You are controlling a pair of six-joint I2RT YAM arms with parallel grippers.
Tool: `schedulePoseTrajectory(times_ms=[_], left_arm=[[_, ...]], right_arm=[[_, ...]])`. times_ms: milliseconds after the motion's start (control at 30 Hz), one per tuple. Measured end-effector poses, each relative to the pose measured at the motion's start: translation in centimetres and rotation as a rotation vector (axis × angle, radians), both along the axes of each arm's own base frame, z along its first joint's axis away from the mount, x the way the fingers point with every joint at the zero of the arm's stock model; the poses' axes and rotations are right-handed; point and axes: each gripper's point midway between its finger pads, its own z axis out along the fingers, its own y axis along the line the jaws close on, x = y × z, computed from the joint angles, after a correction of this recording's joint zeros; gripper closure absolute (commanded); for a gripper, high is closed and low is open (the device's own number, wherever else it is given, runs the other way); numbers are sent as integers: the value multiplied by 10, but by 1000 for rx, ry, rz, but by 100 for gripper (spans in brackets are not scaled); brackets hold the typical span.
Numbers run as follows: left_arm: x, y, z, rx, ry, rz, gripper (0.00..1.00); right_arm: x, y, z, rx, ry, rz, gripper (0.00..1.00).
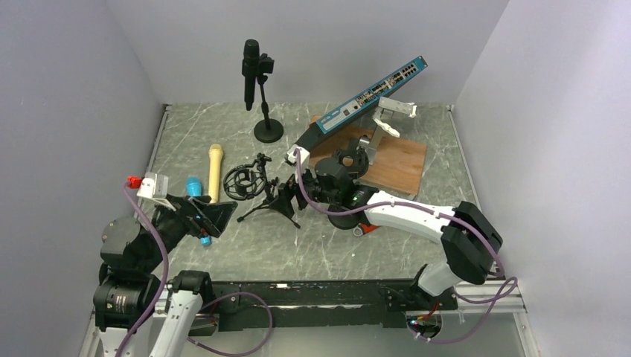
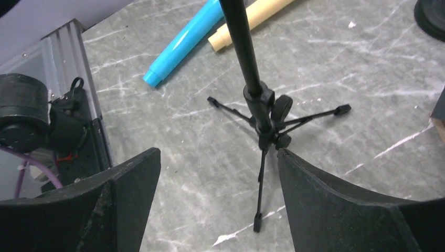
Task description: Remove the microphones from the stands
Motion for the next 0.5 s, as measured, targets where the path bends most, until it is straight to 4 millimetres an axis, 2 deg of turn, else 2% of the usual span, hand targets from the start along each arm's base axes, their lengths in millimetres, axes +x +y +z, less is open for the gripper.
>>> schedulePoseTrajectory(times_ms=[67, 200, 267, 500], left_arm=[[0, 3, -2, 2, 5, 19, 1], [-1, 7, -5, 5, 16, 46, 2], [-3, 9, -7, 6, 19, 57, 3], [-23, 18, 2, 0, -43, 102, 3]], right_arm=[[3, 4, -2, 6, -24, 6, 17], [12, 13, 1, 24, -88, 23, 33], [18, 20, 2, 29, -115, 29, 37], [39, 39, -2, 41, -179, 13, 49]])
